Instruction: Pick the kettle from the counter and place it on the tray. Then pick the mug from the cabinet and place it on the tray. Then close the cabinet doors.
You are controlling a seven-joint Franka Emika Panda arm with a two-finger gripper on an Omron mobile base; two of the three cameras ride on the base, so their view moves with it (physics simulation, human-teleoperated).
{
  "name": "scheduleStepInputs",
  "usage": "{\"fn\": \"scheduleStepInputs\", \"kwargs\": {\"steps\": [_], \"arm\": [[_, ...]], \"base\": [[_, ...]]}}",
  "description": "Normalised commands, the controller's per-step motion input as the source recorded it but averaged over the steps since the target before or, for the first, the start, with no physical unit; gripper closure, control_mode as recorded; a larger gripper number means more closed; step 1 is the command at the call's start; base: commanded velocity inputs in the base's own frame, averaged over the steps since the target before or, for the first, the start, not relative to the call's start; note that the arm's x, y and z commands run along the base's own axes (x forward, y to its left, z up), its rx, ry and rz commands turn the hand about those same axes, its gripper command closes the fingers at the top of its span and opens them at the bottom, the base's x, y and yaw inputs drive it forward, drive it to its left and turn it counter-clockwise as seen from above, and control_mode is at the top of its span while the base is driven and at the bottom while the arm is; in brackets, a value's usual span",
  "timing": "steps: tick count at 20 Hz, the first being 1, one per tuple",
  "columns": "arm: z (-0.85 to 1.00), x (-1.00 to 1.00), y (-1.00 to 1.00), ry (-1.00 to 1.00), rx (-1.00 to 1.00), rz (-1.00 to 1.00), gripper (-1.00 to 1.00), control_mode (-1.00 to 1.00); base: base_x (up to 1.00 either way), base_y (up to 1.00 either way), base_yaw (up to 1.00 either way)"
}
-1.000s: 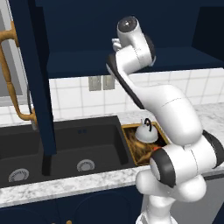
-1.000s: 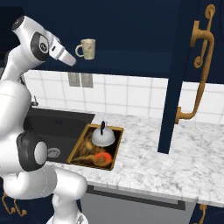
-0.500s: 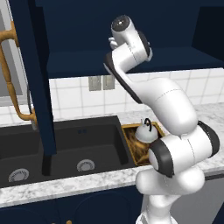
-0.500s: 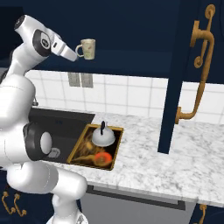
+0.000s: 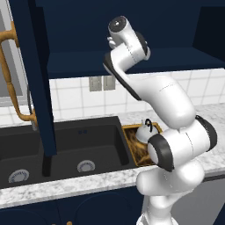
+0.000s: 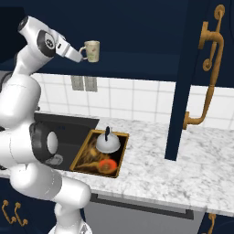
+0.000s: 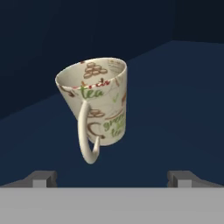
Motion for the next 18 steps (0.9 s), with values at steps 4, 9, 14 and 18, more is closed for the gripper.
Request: {"fn": "scheduleStepInputs", "kwargs": {"steps": [4, 9, 14, 18], "arm": [[0.0, 0.32, 0.0, 0.0, -0.04, 0.0, -1.0, -1.0], [0.0, 0.26, 0.0, 0.02, -0.09, 0.0, -1.0, -1.0], [0.0, 0.27, 0.0, 0.04, -0.07, 0.0, -1.0, -1.0], [-0.04, 0.15, 0.0, 0.0, -0.01, -0.03, -1.0, -1.0]], "base": [[0.0, 0.0, 0.0], [0.0, 0.0, 0.0], [0.0, 0.0, 0.0], [0.0, 0.0, 0.0]]}}
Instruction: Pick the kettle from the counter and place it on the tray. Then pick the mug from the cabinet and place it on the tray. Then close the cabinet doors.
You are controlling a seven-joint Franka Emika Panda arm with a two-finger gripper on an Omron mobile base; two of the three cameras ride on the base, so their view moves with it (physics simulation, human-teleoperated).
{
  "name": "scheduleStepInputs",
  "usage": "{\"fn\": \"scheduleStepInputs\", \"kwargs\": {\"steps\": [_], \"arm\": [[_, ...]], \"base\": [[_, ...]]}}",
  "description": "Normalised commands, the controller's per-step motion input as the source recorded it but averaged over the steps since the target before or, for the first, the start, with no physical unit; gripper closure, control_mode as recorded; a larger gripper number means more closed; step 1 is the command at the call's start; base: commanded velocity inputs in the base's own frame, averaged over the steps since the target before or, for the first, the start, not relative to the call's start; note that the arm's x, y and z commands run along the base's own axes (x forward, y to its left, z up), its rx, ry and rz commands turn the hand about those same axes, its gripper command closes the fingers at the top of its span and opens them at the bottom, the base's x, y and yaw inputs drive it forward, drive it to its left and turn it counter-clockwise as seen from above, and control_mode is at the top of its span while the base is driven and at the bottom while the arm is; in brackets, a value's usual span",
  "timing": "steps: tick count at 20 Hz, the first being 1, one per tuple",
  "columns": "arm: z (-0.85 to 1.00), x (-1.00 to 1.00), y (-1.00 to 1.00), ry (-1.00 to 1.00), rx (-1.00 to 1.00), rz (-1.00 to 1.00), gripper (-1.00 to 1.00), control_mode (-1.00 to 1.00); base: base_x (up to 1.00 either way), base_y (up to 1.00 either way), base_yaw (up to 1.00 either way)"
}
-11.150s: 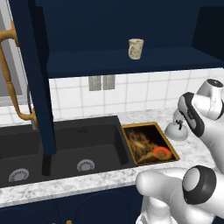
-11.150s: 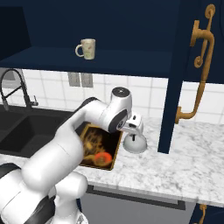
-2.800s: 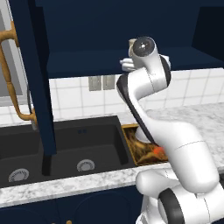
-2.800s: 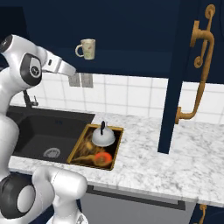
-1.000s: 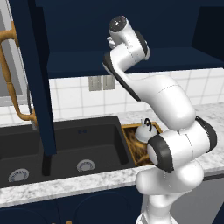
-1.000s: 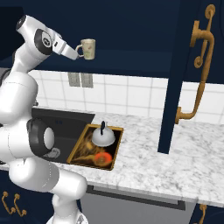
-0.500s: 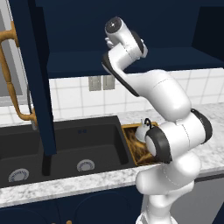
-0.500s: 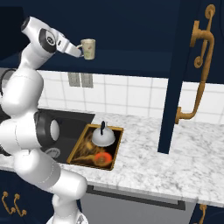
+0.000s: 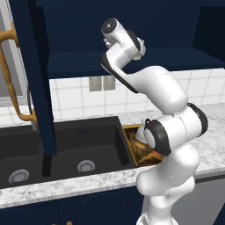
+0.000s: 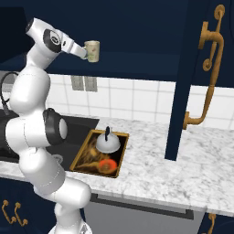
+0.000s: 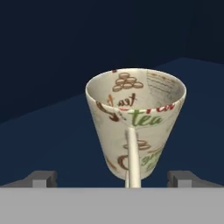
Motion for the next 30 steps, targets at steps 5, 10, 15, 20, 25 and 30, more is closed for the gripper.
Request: {"fn": "scheduleStepInputs", "kwargs": {"steps": [5, 10, 15, 20, 25, 30], "arm": [[-0.1, 0.03, 0.0, 0.0, 0.0, -0.09, 1.0, -1.0], [-0.13, 0.11, -0.13, -0.02, 0.0, -0.11, 1.0, -1.0], [-0.01, 0.06, -0.18, -0.04, -0.01, -0.04, 1.0, -1.0], [0.0, -0.11, -0.04, -0.01, 0.0, 0.0, 1.0, -1.0], [0.0, -0.74, 0.0, -0.04, 0.0, 0.0, 1.0, -1.0], [0.0, -0.96, 0.06, -0.01, 0.0, -0.01, 1.0, -1.0]], "base": [[0.0, 0.0, 0.0], [0.0, 0.0, 0.0], [0.0, 0.0, 0.0], [0.0, 0.0, 0.0], [0.0, 0.0, 0.0], [0.0, 0.0, 0.0]]}}
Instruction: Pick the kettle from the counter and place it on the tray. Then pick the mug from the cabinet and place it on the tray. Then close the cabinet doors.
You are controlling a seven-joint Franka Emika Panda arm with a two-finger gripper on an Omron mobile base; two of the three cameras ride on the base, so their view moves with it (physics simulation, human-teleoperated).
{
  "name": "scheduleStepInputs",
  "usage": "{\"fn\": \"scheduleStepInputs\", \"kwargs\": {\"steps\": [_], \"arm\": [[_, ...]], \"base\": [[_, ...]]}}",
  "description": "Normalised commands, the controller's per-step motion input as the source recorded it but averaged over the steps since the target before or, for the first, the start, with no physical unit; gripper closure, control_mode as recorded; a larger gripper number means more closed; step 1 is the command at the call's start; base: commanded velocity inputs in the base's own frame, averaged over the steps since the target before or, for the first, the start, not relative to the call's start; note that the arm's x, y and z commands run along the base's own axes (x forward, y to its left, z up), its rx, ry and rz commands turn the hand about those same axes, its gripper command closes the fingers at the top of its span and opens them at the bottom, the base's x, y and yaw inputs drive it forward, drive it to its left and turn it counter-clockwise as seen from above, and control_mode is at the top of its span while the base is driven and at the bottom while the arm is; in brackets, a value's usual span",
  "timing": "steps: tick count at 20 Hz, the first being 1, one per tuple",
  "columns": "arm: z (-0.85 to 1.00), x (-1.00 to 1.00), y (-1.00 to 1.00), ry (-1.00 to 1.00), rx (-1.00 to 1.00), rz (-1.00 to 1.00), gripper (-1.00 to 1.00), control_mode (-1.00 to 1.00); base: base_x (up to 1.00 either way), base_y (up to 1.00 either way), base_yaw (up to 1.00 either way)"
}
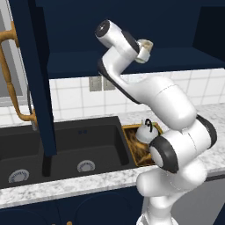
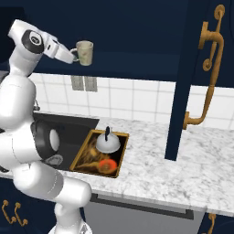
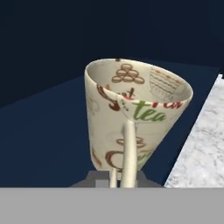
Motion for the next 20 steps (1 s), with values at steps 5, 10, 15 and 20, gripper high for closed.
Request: {"fn": "scheduleStepInputs", "kwargs": {"steps": [5, 10, 15, 20], "arm": [[-0.03, -1.0, 0.0, 0.0, 0.0, 0.0, 1.0, -1.0], [-0.22, -1.0, 0.0, 0.0, 0.0, -0.05, 1.0, -1.0], [-0.5, -1.0, 0.0, 0.0, 0.0, -0.09, 1.0, -1.0], [-0.94, -0.7, -0.23, 0.16, 0.03, -0.12, 1.0, -1.0]], "base": [[0.0, 0.0, 0.0], [0.0, 0.0, 0.0], [0.0, 0.0, 0.0], [0.0, 0.0, 0.0]]}}
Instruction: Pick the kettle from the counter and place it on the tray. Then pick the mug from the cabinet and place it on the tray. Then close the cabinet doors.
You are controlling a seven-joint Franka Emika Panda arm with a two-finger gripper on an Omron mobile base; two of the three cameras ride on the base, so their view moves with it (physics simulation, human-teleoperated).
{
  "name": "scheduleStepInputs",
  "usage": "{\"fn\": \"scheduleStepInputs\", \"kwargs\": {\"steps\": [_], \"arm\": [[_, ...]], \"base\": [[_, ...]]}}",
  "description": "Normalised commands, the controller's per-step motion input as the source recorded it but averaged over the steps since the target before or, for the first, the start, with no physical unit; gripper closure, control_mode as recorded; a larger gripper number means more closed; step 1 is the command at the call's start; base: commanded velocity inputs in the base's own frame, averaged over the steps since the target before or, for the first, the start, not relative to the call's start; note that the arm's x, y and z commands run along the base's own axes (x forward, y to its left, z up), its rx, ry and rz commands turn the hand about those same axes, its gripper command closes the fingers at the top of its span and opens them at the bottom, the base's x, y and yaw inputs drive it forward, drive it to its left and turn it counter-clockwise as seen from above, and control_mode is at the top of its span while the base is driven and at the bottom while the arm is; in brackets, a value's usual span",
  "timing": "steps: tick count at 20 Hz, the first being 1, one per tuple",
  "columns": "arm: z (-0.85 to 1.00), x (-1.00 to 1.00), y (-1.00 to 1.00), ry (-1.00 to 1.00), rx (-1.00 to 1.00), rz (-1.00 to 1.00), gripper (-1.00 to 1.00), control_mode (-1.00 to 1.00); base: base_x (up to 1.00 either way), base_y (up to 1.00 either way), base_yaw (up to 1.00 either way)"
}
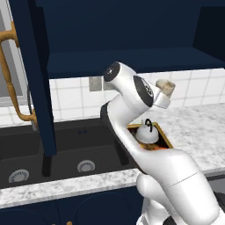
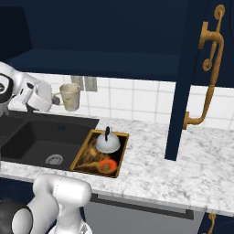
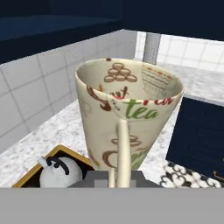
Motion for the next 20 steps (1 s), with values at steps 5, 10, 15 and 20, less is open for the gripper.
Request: {"fn": "scheduleStepInputs", "kwargs": {"steps": [5, 10, 15, 20], "arm": [[-0.97, -0.44, -0.32, 0.09, 0.04, -0.04, 1.0, -1.0], [-0.98, -0.21, -0.19, 0.03, 0.04, 0.0, 1.0, -1.0], [-0.83, 0.05, -0.08, -0.01, 0.0, -0.03, 1.0, -1.0], [-0.67, 0.13, -0.02, 0.0, 0.0, 0.0, 1.0, -1.0]], "base": [[0.0, 0.0, 0.0], [0.0, 0.0, 0.0], [0.0, 0.0, 0.0], [0.0, 0.0, 0.0]]}}
